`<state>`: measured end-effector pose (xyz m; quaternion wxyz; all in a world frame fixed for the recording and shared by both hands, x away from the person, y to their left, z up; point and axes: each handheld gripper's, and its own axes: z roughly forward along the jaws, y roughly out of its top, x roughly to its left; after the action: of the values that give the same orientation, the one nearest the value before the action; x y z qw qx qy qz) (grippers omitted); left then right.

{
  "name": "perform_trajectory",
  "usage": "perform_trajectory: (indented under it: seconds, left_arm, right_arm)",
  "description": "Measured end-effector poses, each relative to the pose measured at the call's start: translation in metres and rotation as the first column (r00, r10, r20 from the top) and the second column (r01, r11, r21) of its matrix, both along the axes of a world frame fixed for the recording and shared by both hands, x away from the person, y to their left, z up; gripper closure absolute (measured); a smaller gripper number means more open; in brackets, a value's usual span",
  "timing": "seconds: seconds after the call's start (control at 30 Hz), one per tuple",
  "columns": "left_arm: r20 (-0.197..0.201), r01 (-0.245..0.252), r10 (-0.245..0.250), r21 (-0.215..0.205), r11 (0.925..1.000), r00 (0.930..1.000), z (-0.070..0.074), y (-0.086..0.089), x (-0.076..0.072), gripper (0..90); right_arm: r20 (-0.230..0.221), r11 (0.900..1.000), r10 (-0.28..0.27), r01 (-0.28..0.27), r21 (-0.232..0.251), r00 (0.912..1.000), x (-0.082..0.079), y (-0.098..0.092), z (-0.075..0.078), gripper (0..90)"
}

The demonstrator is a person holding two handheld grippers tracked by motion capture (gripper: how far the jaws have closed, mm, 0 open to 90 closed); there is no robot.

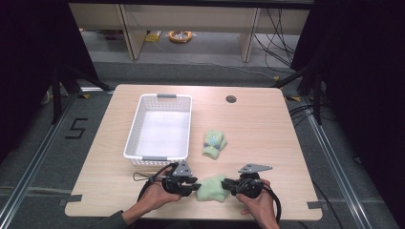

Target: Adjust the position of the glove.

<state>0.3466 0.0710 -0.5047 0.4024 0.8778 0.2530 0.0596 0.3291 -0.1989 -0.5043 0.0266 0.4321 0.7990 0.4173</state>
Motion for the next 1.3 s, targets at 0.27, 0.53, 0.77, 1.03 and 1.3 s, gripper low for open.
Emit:
perform_trajectory:
  seconds: [0.27,0.53,0.77,1.03,1.3]
  left_arm:
    - [0.001,-0.028,0.028,-0.055,0.9981,0.9996,0.015,0.012,-0.012,45.5]
    - [-0.037,-0.082,0.079,-0.08,0.9934,0.9962,0.02,0.026,-0.029,30.1]
    - [-0.053,-0.094,0.089,-0.103,0.9902,0.9947,0.015,0.032,-0.04,28.4]
    - [-0.076,-0.117,0.109,-0.109,0.9872,0.9911,0.008,0.035,-0.041,27.3]
    - [-0.068,-0.113,0.107,-0.096,0.989,0.992,0.005,0.035,-0.04,27.5]
  right_arm:
    - [0.097,1.0,0.018,-0.017,-0.012,0.9951,0.011,-0.005,0.017,61.0]
    - [0.228,0.986,0.092,-0.058,-0.154,0.9692,0.053,0.007,0.036,57.1]
    - [0.226,0.982,0.122,-0.085,-0.168,0.9665,0.091,0.023,0.038,55.7]
    - [0.227,0.977,0.134,-0.09,-0.191,0.9647,0.136,0.036,0.031,55.7]
    - [0.188,0.965,0.157,-0.11,-0.238,0.9696,0.16,0.05,0.02,56.8]
